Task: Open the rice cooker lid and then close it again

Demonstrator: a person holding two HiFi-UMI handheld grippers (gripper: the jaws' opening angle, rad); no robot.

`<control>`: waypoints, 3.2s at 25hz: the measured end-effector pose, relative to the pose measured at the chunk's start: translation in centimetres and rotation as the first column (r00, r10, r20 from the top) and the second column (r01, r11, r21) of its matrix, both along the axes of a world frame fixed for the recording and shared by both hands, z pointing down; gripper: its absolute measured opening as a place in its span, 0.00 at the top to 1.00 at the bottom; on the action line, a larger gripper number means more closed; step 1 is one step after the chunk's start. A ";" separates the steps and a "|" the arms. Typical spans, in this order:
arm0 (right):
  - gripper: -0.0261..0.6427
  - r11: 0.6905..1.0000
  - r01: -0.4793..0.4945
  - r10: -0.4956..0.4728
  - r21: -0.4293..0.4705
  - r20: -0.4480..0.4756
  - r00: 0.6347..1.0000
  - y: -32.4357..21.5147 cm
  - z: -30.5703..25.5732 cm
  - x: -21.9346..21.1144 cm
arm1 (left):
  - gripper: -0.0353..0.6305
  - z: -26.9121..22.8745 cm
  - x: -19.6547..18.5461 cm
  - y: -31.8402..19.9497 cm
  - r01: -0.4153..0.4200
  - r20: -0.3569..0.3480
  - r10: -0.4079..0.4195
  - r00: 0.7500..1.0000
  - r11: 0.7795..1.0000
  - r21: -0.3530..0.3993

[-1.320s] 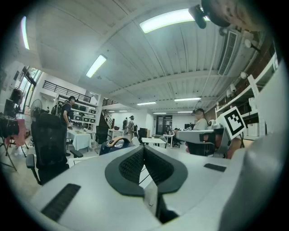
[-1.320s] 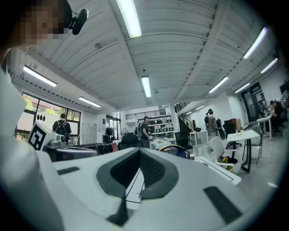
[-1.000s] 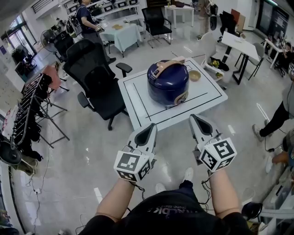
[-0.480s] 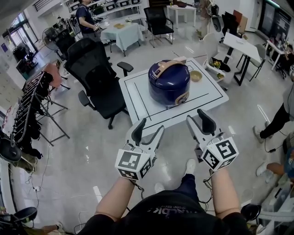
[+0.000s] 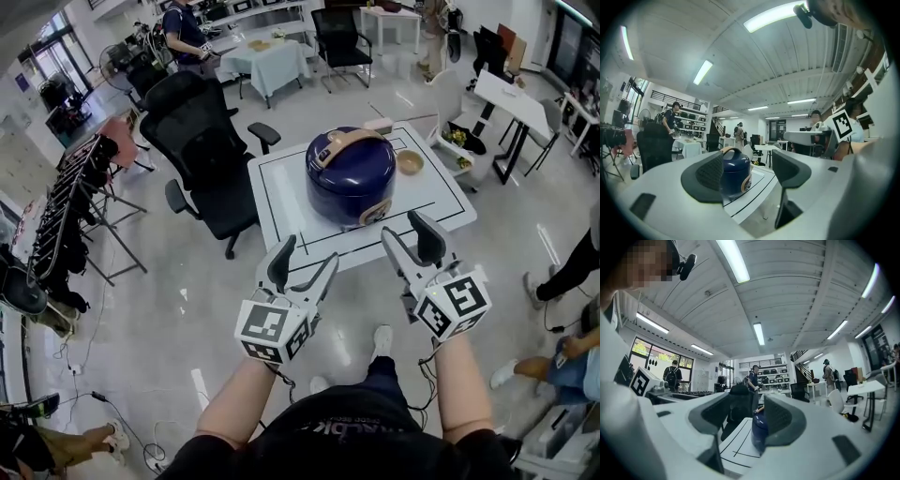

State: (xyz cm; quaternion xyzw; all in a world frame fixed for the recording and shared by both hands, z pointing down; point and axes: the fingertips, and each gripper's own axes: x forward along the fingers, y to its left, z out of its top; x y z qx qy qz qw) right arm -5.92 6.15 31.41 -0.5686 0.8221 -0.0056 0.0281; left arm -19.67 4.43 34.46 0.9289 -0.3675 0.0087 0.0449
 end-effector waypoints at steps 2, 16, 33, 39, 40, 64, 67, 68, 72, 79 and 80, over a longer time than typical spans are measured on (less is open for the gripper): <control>0.64 1.000 0.019 -0.019 -0.001 -0.002 1.000 -1.6 -0.1 0.8 | 0.48 -0.1 0.7 -1.3 0.020 -0.002 -0.020 1.000 1.000 0.001; 0.64 0.994 0.113 -0.113 0.003 -0.008 0.994 -13.5 0.0 7.6 | 0.48 -0.2 6.7 -11.1 0.124 0.014 -0.124 0.992 0.992 0.005; 0.64 0.962 0.272 -0.273 -0.020 -0.017 0.962 -23.5 0.5 11.6 | 0.48 -1.0 10.9 -18.7 0.281 0.011 -0.281 0.960 0.960 0.011; 0.64 0.943 0.334 -0.334 -0.018 -0.034 0.942 -25.1 0.4 12.8 | 0.48 -0.9 12.4 -19.7 0.343 -0.006 -0.343 0.939 0.939 0.008; 0.64 0.939 0.343 -0.343 -0.018 -0.037 0.938 -25.4 0.4 13.0 | 0.48 -1.0 12.6 -19.8 0.353 -0.007 -0.353 0.936 0.936 0.009; 0.64 0.908 0.417 -0.418 -0.027 -0.115 0.901 -27.8 1.3 11.3 | 0.48 -0.5 12.2 -22.2 0.421 -0.001 -0.421 0.907 0.907 0.001; 0.64 0.912 0.409 -0.411 -0.039 -0.113 0.905 -28.6 1.8 10.7 | 0.49 -0.2 11.8 -23.3 0.404 -0.003 -0.404 0.915 0.915 -0.006; 0.64 0.912 0.408 -0.410 -0.043 -0.106 0.906 -28.8 2.0 10.5 | 0.49 -0.1 11.5 -23.7 0.399 -0.003 -0.399 0.917 0.917 -0.009; 0.64 0.912 0.406 -0.410 -0.061 -0.092 0.908 -30.1 2.7 9.2 | 0.66 0.0 10.4 -25.0 0.377 -0.007 -0.377 0.926 0.926 -0.012; 0.64 0.909 0.402 -0.415 -0.109 -0.166 0.895 -31.3 4.7 6.6 | 0.94 1.8 7.7 -27.7 0.380 0.001 -0.380 0.925 0.922 -0.074; 0.64 0.910 0.399 -0.414 -0.112 -0.188 0.891 -31.4 5.0 6.2 | 0.94 2.1 7.5 -28.0 0.371 0.002 -0.373 0.928 0.925 -0.084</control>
